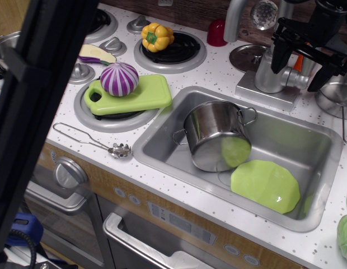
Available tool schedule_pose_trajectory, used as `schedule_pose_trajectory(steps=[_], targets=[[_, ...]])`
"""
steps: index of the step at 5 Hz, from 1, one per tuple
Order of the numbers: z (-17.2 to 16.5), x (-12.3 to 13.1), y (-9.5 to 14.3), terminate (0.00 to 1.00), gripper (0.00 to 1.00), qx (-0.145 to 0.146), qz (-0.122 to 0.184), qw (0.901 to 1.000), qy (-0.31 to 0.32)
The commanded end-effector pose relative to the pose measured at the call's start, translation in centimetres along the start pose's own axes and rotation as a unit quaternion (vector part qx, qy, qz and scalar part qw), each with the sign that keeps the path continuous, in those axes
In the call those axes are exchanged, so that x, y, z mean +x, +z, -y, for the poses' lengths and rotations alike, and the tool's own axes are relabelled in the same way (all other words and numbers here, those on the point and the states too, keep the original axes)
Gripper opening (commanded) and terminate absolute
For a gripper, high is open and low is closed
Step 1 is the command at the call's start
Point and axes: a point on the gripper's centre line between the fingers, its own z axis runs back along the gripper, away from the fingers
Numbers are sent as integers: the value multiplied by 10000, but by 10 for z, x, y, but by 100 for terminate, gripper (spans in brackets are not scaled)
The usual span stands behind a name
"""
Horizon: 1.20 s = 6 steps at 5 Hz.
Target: Turn lever vertical to front
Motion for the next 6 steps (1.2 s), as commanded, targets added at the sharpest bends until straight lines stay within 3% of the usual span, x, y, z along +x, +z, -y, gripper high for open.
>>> schedule_pose_trajectory(steps=[1,3,4,5,6], targets=[[0,0,0,0,100,0,0,10000,0],[0,14,26,0,100,286,558,9975,316],[2,22,37,0,100,227,885,9951,390],[2,34,45,0,100,310,1234,9913,327],[-4,45,46,0,100,478,1393,9888,220]])
